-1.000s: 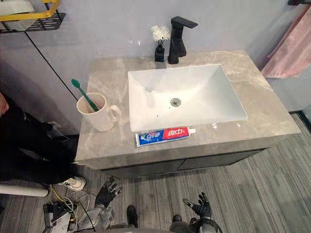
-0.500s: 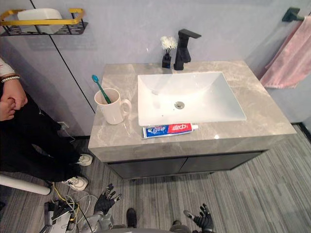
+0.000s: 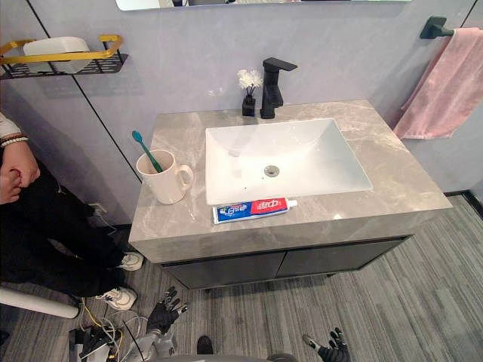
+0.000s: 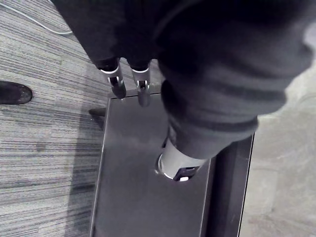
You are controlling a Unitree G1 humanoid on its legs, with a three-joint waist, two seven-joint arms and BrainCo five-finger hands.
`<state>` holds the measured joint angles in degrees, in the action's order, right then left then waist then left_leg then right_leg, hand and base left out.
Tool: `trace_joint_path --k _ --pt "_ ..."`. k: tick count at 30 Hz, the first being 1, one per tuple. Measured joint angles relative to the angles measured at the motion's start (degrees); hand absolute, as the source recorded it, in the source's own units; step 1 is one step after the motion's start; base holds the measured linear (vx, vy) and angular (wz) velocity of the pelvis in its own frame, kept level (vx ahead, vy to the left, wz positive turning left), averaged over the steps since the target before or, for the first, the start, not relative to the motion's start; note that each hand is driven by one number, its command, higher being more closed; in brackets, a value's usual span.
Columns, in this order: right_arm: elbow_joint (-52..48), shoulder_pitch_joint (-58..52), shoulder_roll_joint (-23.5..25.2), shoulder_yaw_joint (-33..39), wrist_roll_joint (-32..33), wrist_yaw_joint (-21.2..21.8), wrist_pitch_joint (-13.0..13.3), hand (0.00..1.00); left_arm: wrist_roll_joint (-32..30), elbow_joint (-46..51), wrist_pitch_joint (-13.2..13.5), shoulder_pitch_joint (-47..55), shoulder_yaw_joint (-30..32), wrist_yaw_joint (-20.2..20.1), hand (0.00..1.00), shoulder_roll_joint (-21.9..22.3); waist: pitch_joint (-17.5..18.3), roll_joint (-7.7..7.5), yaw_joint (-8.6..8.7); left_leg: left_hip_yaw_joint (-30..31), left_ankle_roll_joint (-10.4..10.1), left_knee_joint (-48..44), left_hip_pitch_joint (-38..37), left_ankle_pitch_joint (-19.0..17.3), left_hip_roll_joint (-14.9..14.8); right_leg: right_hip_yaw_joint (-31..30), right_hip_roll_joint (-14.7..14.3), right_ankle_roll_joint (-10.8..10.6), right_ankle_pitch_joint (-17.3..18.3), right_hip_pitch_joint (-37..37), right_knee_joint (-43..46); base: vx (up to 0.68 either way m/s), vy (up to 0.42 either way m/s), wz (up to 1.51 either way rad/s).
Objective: Organize washtable
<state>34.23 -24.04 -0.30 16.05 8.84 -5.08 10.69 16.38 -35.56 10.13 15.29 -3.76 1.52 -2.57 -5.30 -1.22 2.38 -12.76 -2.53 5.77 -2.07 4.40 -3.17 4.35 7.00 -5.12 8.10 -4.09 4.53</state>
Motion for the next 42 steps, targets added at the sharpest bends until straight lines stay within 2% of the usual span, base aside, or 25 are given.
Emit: trace_joint_path --k 3,5,7,10,15,18,22,25,32,35,42 --pt "-4.8 -1.0 -0.3 5.7 -0.1 -0.2 0.0 0.0 0.0 0.1 0.0 0.3 0.7 -0.1 0.0 -0.1 0.0 0.02 0.34 -0.2 0.0 -0.2 0.5 0.0 -0.1 -0.2 -0.1 0.1 0.2 0.7 0.3 0.01 0.002 -0.05" --pt "-9.8 -1.0 -0.7 12.2 0.0 -0.3 0.0 0.0 -0.1 0.8 0.0 1.0 1.3 -0.3 0.0 -0.6 0.0 0.04 0.36 -0.7 -0.1 -0.2 0.6 -0.1 -0.1 -0.7 -0.2 0.0 0.2 1.1 0.4 0.04 0.001 -0.13" --pt "-14.5 -0.1 -4.5 20.2 0.0 -1.0 0.2 0.0 -0.2 1.6 0.1 1.6 2.1 -0.8 0.0 -1.2 0.1 0.03 0.44 -1.4 0.1 -0.3 0.6 -0.1 0.0 -1.4 -0.1 -0.1 0.0 1.4 0.4 0.06 0.015 -0.15" --pt "-16.2 2.8 -8.7 26.9 0.0 -2.7 0.3 0.0 -0.3 1.6 0.1 1.6 2.1 -1.6 0.0 -1.7 0.2 -0.13 1.55 -1.4 0.1 -0.3 0.8 -0.1 0.1 -1.4 0.1 -0.1 0.0 1.4 0.4 0.05 0.012 0.0" --pt "-21.5 5.4 -12.8 31.3 -0.3 -5.2 1.3 0.0 -1.3 1.2 0.1 1.6 2.0 -2.7 0.0 -1.5 0.4 -0.09 2.13 -0.9 0.1 -0.3 1.2 -0.1 0.0 -1.2 0.1 -0.1 0.0 1.5 0.4 0.01 0.001 0.02" --pt "-25.0 7.3 -15.0 31.3 -1.2 -6.3 1.4 0.0 -1.6 0.2 0.1 1.6 1.8 -2.8 0.0 -1.5 0.5 -0.27 2.32 0.0 0.1 -0.3 1.4 -0.1 0.2 -0.8 0.3 -0.2 0.0 1.4 0.4 -0.01 0.004 0.07" --pt "-31.9 8.8 -19.6 27.1 -2.8 -5.5 1.8 0.0 -2.5 -1.2 0.1 1.7 1.5 -2.9 0.0 -1.3 0.9 0.13 2.83 1.5 0.1 -0.2 1.6 0.0 0.6 0.6 0.7 -0.4 0.1 1.0 0.5 -0.02 0.013 0.18" --pt "-37.1 9.3 -24.8 22.0 -2.8 -2.8 2.6 0.0 -2.5 -1.3 0.0 1.9 0.6 -3.1 0.0 -1.0 0.9 0.06 2.73 2.7 0.4 0.1 1.9 0.4 1.0 2.1 1.1 -0.6 0.3 0.8 0.5 -0.05 0.007 0.28" --pt "-38.9 15.4 -40.6 7.2 -2.0 6.6 5.4 0.0 -2.5 -2.4 0.2 2.1 -1.2 -5.4 0.0 -1.5 1.3 -1.29 1.54 5.1 0.9 0.1 2.5 1.3 1.9 5.1 1.4 -0.8 0.3 -0.3 0.3 -0.01 0.007 0.19" --pt "-36.6 18.0 -44.3 2.0 -1.6 8.9 6.4 0.0 -2.5 -2.3 0.4 1.9 -2.6 -5.6 0.0 -2.2 1.3 -1.37 1.37 6.2 1.1 0.1 2.7 1.7 2.3 6.4 1.6 -0.9 0.4 -0.7 0.2 -0.02 0.008 0.24" --pt "-32.1 20.4 -47.0 -6.8 -1.8 11.9 6.4 0.0 -2.5 -2.1 0.5 1.8 -3.6 -6.7 0.0 -2.7 1.2 -1.62 0.98 8.1 1.3 0.1 3.9 2.5 2.9 8.3 2.0 -1.3 0.2 -0.7 0.1 -0.03 0.012 0.16"
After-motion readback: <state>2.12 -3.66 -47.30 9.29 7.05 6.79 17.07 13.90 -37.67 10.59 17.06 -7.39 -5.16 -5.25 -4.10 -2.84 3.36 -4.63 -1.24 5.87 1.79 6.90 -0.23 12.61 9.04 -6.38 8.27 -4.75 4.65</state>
